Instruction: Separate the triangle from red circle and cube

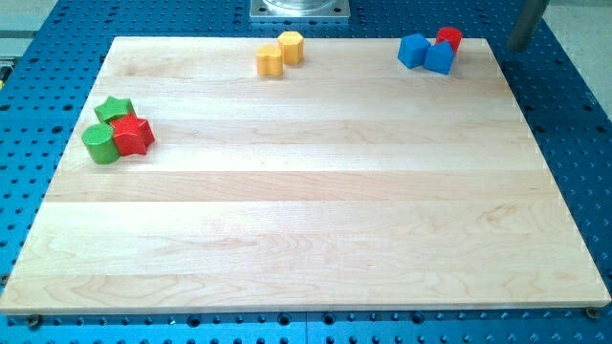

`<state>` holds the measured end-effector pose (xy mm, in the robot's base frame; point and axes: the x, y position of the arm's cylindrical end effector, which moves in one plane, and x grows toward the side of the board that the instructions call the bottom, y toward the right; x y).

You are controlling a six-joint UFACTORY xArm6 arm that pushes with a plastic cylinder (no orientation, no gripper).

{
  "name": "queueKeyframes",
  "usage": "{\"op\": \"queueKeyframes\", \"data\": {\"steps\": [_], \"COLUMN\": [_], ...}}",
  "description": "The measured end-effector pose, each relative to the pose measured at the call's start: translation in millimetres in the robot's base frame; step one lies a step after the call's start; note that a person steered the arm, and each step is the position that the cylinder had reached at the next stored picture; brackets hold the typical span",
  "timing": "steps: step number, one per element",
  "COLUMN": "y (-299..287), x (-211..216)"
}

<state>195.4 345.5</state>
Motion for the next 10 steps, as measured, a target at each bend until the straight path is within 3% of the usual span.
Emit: {"op": "queueKeyframes", "data": {"steps": [1, 2, 4, 5, 7, 9, 10], "y": [-7.6, -57.7, -153.8, -169.9, -183.5, -115.4, -152.6], "x": [-3.7, -3.5, 44.9, 63.3, 64.0, 43.8, 23.5]}}
